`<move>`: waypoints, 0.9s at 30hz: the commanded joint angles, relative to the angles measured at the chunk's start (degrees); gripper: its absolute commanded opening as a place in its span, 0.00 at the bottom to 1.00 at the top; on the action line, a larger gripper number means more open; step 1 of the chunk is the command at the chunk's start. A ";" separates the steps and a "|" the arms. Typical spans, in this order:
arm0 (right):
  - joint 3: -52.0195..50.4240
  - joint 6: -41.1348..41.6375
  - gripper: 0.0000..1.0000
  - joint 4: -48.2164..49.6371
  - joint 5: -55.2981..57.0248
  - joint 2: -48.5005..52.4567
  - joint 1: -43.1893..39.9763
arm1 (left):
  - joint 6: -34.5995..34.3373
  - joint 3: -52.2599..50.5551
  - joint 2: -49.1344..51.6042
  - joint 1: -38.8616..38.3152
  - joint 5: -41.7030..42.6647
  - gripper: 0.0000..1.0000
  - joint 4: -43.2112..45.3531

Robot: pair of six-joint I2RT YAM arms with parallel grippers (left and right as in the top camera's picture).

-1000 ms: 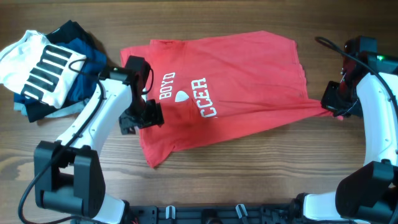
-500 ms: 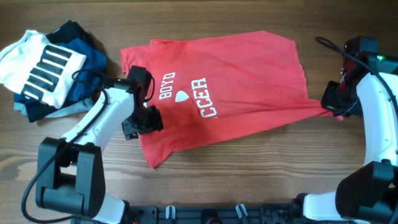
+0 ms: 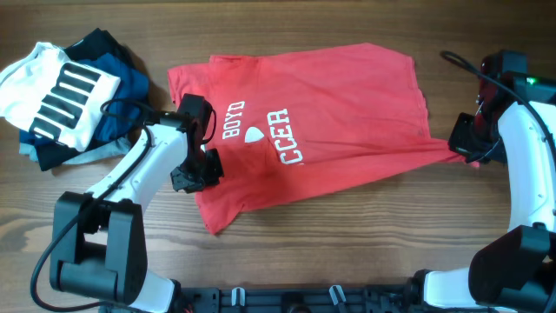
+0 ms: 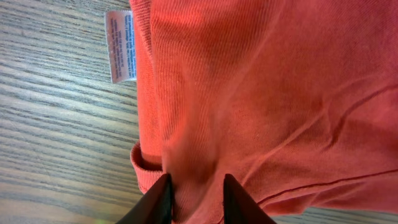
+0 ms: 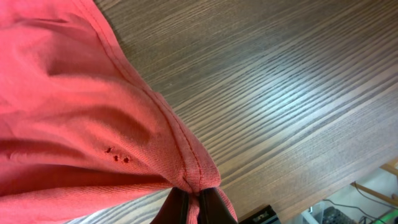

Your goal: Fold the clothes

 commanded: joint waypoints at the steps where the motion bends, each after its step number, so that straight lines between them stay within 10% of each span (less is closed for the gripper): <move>1: -0.22 0.92 0.04 0.15 1.79 -0.33 -0.28 | -0.20 -0.33 0.00 -0.11 -0.31 0.31 -0.22; 10: -0.22 0.92 0.04 0.17 1.79 -0.33 -0.28 | -1.29 -2.60 0.00 -0.09 -0.31 0.43 1.18; 17: -0.22 0.94 0.04 0.15 1.79 -0.33 -0.28 | -1.25 -2.62 0.00 -0.11 1.75 0.05 1.66; 27: -0.22 0.92 0.04 0.17 1.79 -0.33 -0.28 | 2.03 8.63 -7.74 -0.02 2.78 0.04 -4.72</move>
